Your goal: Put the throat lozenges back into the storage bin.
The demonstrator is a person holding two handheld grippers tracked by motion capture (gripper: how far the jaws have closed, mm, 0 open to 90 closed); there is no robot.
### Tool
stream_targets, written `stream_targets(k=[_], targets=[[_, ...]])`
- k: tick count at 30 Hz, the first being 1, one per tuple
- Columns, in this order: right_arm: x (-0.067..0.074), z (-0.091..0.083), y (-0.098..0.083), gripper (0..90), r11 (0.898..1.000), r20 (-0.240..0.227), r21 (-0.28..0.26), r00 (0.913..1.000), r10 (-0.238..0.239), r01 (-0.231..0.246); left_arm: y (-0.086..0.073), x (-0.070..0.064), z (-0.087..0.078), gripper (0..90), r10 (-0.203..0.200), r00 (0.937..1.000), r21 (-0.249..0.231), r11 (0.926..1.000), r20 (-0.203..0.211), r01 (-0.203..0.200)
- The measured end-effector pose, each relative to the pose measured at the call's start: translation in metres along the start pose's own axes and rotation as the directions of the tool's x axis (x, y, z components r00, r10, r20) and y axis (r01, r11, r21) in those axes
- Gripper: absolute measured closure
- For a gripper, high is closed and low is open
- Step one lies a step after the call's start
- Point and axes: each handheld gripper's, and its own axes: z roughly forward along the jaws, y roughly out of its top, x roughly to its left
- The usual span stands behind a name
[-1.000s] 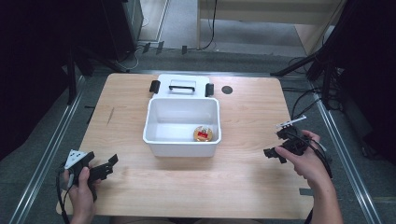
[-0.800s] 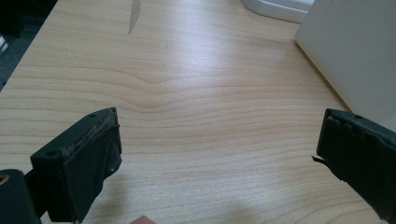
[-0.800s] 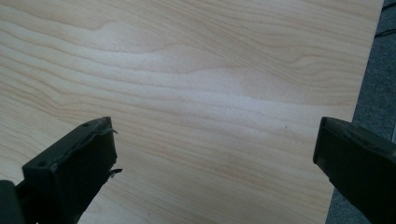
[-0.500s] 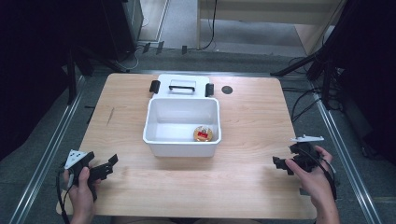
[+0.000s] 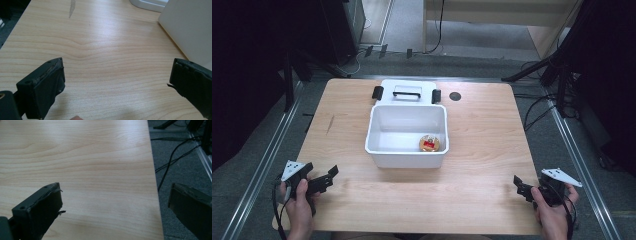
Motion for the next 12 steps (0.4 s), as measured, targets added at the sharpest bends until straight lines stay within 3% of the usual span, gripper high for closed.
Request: stream_targets(k=[6,12], targets=[[-0.001,-0.01,-0.017,0.0,0.998,-0.02,-0.059,0.9998,0.0,-0.002,0.0,0.0,0.0,0.2,-0.004,1.0,0.001,1.0,0.002,0.004],[-0.002,-0.013,-0.02,0.0,0.994,-0.022,-0.109,0.9996,0.017,-0.019,0.0,0.001,0.0,0.2,-0.009,1.0,-0.002,1.0,0.003,0.009]])
